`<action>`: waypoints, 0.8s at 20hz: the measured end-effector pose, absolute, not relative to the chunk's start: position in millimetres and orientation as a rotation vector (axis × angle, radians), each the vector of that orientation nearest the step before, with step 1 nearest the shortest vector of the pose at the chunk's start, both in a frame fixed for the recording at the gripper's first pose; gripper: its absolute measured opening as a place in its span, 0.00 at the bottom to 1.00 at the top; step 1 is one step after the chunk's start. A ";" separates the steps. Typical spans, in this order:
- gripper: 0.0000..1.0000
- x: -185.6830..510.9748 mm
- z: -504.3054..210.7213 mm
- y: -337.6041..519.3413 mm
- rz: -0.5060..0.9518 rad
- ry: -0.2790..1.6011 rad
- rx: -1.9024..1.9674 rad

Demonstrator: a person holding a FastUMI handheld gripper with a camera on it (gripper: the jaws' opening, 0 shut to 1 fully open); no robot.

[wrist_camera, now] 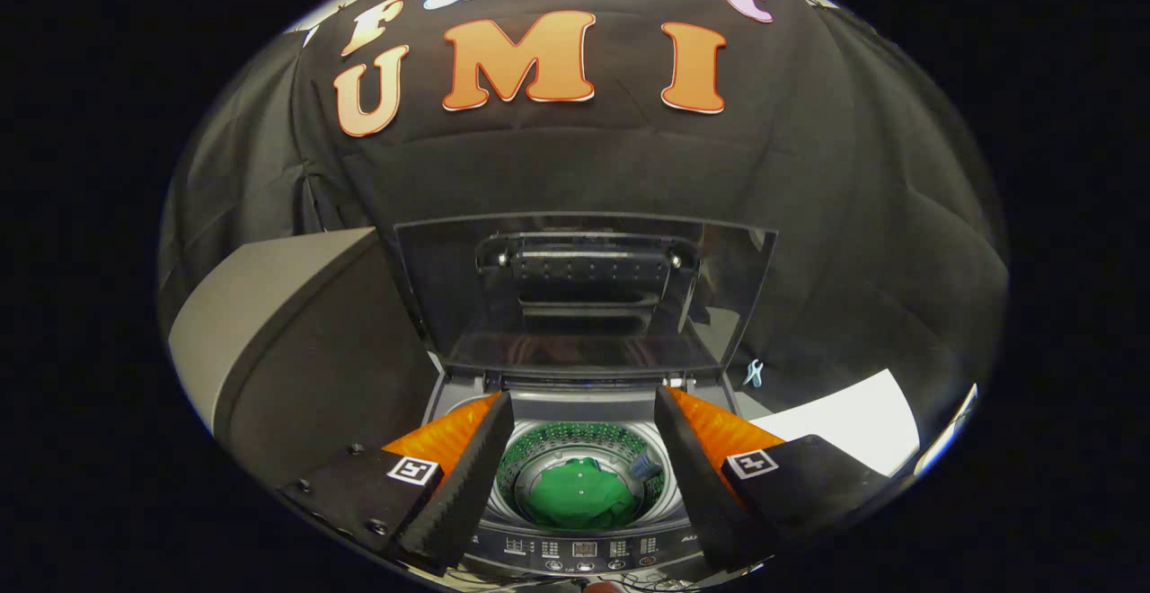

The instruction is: Put the clothes into the washing machine and then close the washing machine lid.

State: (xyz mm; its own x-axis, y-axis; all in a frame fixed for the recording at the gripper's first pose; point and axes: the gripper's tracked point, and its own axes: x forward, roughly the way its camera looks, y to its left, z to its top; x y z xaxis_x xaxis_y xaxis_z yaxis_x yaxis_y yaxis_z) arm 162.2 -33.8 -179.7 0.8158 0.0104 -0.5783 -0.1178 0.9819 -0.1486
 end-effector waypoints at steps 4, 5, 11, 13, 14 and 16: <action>1.00 182.1 -142.5 -27.1 0.064 0.535 -0.176; 1.00 185.5 -136.1 -24.8 0.067 0.519 -0.174; 1.00 231.8 -108.1 -20.8 0.063 0.430 -0.152; 1.00 255.2 -99.6 -19.6 0.066 0.378 -0.141; 1.00 265.4 -98.9 -18.8 0.071 0.365 -0.136; 1.00 287.2 -105.1 -21.1 0.070 0.357 -0.135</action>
